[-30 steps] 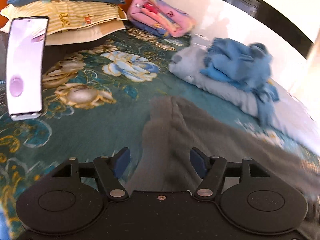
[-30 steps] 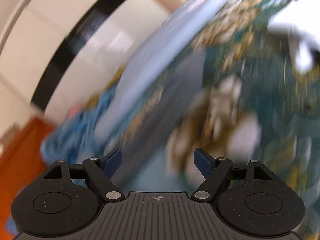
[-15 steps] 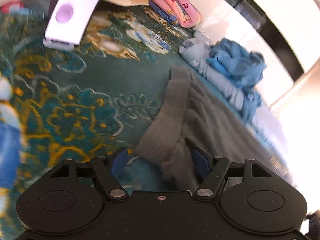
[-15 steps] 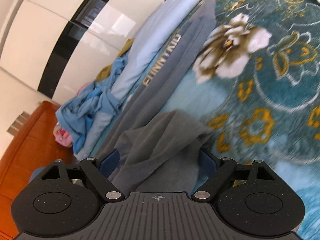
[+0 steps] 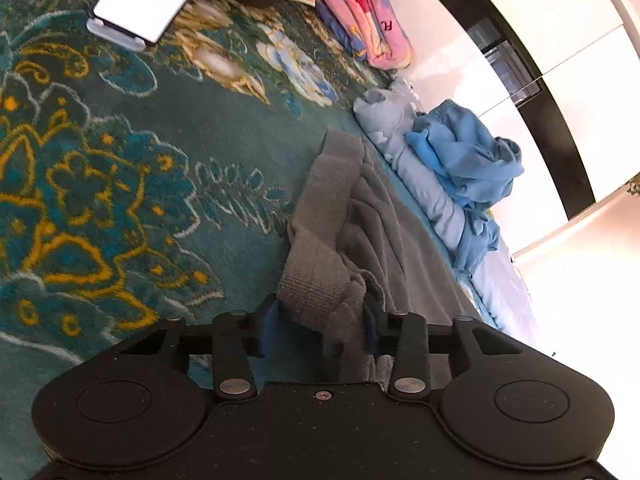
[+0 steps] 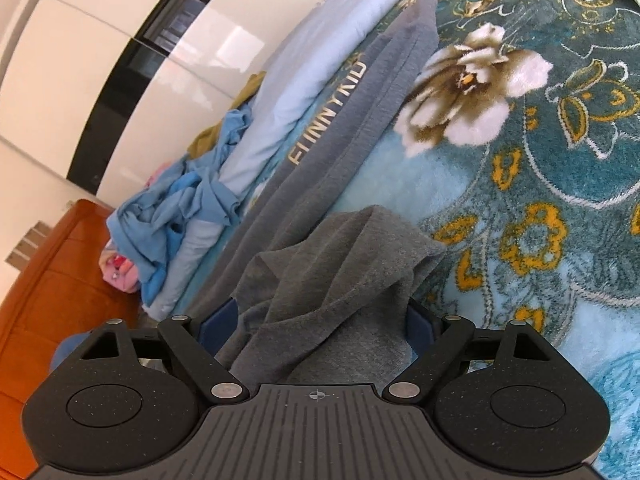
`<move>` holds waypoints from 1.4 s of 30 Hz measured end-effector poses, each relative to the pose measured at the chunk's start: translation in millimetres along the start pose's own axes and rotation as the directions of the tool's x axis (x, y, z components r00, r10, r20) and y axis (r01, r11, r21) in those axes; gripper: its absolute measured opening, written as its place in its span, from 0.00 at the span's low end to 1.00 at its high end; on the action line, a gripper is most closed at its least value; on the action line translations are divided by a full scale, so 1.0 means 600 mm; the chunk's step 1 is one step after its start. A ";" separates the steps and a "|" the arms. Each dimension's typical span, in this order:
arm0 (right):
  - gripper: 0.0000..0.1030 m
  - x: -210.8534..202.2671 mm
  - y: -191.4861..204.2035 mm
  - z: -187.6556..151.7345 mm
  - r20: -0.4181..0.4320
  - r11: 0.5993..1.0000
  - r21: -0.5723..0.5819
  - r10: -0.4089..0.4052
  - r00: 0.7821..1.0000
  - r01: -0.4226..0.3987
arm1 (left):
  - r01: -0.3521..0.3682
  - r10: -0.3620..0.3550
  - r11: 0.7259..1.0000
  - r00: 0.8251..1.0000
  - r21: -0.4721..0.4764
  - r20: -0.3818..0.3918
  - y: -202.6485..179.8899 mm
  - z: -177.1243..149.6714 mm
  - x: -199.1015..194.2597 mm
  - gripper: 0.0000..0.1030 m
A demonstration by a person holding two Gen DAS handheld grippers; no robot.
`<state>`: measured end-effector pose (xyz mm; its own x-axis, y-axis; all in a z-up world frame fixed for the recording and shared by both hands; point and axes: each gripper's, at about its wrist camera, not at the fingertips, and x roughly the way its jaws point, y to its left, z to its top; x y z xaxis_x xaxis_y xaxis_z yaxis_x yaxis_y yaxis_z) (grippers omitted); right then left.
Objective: Fold clothes
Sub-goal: 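Open both grippers and grasp the hoodie hem edge again, then lay the hoodie hem flat with both grippers and open them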
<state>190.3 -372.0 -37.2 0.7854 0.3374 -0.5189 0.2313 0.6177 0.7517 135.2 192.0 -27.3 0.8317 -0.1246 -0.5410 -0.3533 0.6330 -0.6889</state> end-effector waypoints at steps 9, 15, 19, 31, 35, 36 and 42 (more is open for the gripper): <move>0.83 0.003 -0.030 0.005 0.000 0.999 0.038 0.013 1.000 -0.013 | -0.055 0.055 0.998 0.998 -0.007 0.008 0.079 0.020 -0.097 0.31; 0.33 0.010 -0.027 0.013 0.005 0.997 0.077 0.004 1.000 -0.004 | -0.101 0.097 0.991 0.994 0.088 0.049 0.056 0.023 -0.126 0.46; 0.17 0.002 -0.001 0.029 0.028 0.995 0.069 0.066 0.997 -0.068 | -0.109 0.096 0.985 0.991 0.138 0.093 0.031 0.033 -0.139 0.49; 0.29 0.029 0.247 -0.151 -0.374 0.819 -0.445 0.197 0.906 -0.362 | -0.041 0.020 0.941 0.998 0.335 0.066 -0.054 0.005 -0.119 0.62; 0.34 0.043 0.257 -0.226 -0.476 0.752 -0.537 0.103 0.873 -0.381 | -0.026 0.019 0.934 1.000 0.357 0.024 -0.057 -0.008 -0.110 0.64; 0.35 0.038 0.256 -0.227 -0.473 0.748 -0.543 0.102 0.875 -0.381 | -0.027 0.020 0.929 1.000 0.370 0.021 -0.058 -0.012 -0.109 0.65; 0.49 -0.012 0.220 -0.146 -0.304 0.835 -0.466 0.159 0.939 -0.292 | -0.028 0.029 0.905 1.000 0.424 0.003 -0.069 -0.030 -0.091 0.71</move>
<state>164.9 -230.5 30.2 0.6003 0.6310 -0.4914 -0.3041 0.7483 0.5895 96.5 158.8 21.8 0.8223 -0.1038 -0.5594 -0.1611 0.9005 -0.4039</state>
